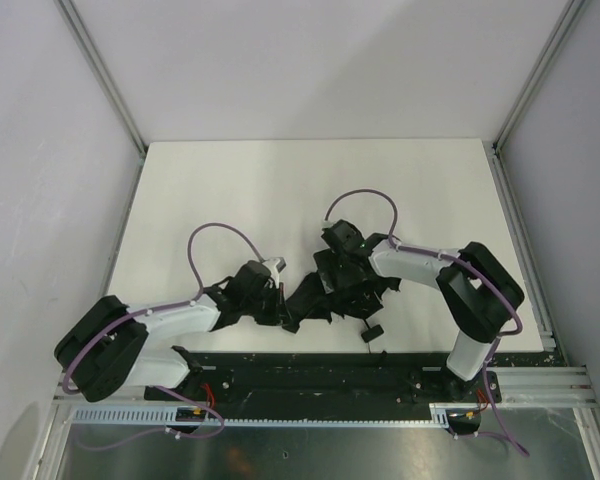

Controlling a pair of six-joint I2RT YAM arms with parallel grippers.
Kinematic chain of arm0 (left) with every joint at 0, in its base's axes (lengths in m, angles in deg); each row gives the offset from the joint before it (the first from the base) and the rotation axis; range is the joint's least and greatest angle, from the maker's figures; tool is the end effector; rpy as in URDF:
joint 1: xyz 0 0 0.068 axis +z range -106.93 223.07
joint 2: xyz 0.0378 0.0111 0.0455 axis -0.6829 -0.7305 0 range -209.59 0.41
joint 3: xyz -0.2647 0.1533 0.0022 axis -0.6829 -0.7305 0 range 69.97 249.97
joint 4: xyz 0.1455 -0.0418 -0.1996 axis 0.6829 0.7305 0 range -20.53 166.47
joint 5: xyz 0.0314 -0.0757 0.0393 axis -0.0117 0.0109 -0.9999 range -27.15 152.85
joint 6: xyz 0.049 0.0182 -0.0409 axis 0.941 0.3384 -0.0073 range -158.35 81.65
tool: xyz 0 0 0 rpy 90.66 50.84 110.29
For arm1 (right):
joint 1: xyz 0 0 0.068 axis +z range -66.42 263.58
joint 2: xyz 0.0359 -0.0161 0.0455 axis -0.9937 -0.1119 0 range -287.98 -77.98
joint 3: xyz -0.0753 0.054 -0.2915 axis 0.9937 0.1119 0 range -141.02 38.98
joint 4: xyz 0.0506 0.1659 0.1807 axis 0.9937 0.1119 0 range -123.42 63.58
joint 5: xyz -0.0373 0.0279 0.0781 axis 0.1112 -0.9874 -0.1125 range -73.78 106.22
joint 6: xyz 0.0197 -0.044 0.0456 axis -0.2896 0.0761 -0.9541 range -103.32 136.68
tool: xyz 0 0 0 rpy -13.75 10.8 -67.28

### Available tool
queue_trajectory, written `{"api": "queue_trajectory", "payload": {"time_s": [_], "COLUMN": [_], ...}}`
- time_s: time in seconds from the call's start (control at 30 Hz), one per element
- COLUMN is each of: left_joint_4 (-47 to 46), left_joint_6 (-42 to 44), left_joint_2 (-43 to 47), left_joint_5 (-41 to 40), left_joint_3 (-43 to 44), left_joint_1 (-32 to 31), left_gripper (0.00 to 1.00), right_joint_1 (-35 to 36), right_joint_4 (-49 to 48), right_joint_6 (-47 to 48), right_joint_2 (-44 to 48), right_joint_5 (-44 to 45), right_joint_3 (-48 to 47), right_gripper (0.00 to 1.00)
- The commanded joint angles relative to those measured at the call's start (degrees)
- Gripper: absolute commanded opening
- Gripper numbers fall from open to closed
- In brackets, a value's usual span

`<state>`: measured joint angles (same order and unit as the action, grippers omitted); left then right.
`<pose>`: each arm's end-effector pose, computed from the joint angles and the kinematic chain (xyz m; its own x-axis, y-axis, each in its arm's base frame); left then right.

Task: Put away the umbrella

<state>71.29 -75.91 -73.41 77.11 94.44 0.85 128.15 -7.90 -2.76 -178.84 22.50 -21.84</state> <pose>0.1490 -0.1525 0.1645 -0.9241 0.0406 -0.3799 0.2551 0.8058 -0.5344 0.2502 0.2384 0.1871 -0.8330 -0.3563 -0.4234 -0.4116 0.9103 0.0437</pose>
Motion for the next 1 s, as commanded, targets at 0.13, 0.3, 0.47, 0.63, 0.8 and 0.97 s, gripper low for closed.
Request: {"api": "queue_trajectory", "payload": {"time_s": [0.13,0.3,0.47,0.63,0.8,0.97], "left_joint_4": [0.9,0.6,0.3,0.3,0.3,0.3], "left_joint_6": [-0.2,-0.4,-0.9,-0.4,-0.2,0.7], "left_joint_2": [1.1,1.8,2.4,2.4,2.5,3.6], "left_joint_5": [-2.7,-2.8,-2.6,-1.7,-0.6,1.2], "left_joint_3": [-2.4,-2.8,-3.0,-2.4,-2.4,-0.7], "left_joint_1": [0.4,0.6,1.0,1.4,1.8,1.8], "left_gripper": [0.00,0.00,0.00,0.00,0.00,0.00], "right_joint_1": [-0.7,-0.4,1.6,0.7,-4.1,-8.4], "right_joint_4": [-2.8,-3.0,-6.5,-11.1,-17.6,-21.2], "right_joint_6": [1.0,-0.6,0.6,4.1,5.2,4.2], "right_joint_2": [-8.9,-11.1,-7.8,-1.5,9.0,22.0], "right_joint_5": [-3.1,-2.8,-2.4,-5.2,-16.1,-28.6], "right_joint_3": [7.4,7.5,8.9,12.4,17.2,20.0], "right_gripper": [0.77,0.80,0.41,0.02,0.00,0.00]}}
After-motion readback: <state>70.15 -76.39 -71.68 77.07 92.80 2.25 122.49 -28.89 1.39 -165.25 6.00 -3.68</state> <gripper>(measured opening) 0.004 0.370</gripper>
